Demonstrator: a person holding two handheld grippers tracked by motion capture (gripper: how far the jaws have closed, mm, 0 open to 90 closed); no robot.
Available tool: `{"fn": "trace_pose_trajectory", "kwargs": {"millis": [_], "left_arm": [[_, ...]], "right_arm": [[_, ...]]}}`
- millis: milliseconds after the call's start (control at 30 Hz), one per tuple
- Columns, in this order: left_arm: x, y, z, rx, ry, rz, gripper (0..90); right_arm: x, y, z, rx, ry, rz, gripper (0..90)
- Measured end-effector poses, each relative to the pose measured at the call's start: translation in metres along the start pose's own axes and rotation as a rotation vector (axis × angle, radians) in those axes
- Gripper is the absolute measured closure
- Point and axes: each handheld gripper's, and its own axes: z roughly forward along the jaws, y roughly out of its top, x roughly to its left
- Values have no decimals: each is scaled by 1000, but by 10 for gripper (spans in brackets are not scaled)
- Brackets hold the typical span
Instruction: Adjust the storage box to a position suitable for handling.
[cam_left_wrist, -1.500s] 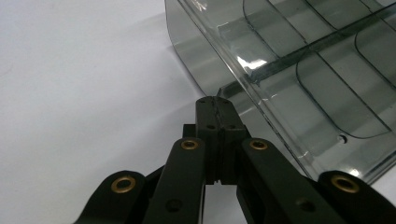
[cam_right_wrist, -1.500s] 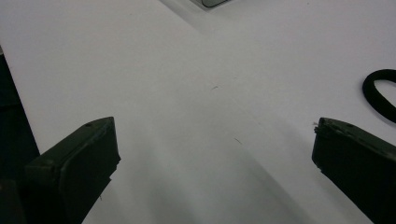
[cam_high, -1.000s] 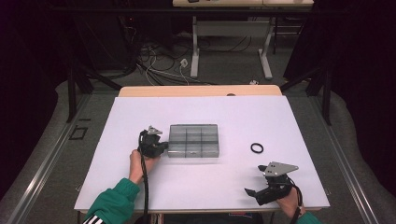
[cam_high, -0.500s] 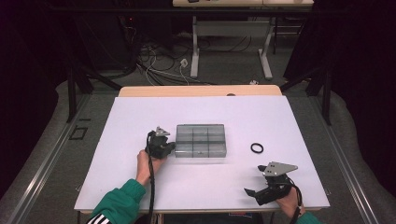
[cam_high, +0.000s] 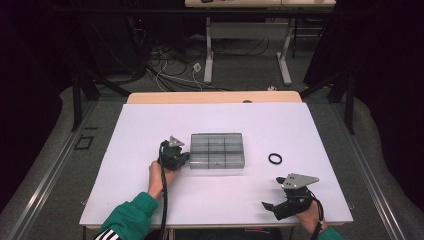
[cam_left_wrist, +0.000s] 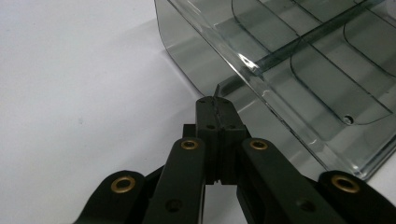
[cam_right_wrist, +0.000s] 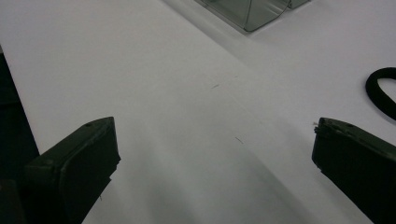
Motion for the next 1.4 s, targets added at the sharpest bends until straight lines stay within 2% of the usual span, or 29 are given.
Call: {"fn": "trace_pose_trajectory", "kwargs": {"millis": [33, 67, 133, 300, 333, 400, 467, 667, 800, 867, 900, 967, 1000, 1067, 1167, 1233, 1400], "left_arm": [[0, 0, -1, -3, 9, 4, 889], [1, 1, -3, -8, 13, 7, 822], [2, 1, -7, -16, 28, 5, 806], [11, -2, -17, -21, 65, -24, 637], [14, -4, -20, -16, 58, -40, 559], [15, -6, -24, -13, 65, -49, 464], [17, -7, -27, -11, 62, -45, 445], [17, -13, -36, 5, 49, -32, 269], [13, -14, -42, -3, 20, -20, 162], [9, -16, -47, 1, 21, -2, 123], [7, -16, -47, -5, 31, 10, 123], [4, -18, -50, 4, 24, 21, 67], [2, -19, -50, -10, 35, 25, 67], [-1, -20, -52, 5, 21, 36, 19], [-7, -22, -54, -7, 9, 35, 0], [-11, -24, -56, -4, 3, 54, 0], [-22, -27, -56, -14, -26, 73, 0]], "right_arm": [[0, 0, 1, -19, 2, 1, 0], [0, 0, 0, -11, -7, 3, 0], [0, 0, 0, -11, -7, 3, 0], [0, 0, 0, -12, -6, 2, 0], [0, 0, 0, -12, -7, 3, 0], [0, 0, 0, -9, -5, -4, 0], [-1, 0, -1, -3, -4, -4, 0], [-1, 0, -1, -1, -3, 5, 0], [-2, 0, -2, 0, -1, -1, 0], [-2, -1, -2, -5, -7, 11, 0], [-2, -1, -2, -5, -7, 11, 0], [-3, -1, -1, -5, -6, 2, 0], [-3, -1, -1, -5, -6, 2, 0], [-2, -1, -2, -2, -9, 17, 0], [-3, -1, -2, 0, -8, 12, 0], [-3, -1, -2, -1, -11, 20, 0], [-4, -1, -2, -8, -13, 12, 1]]}}
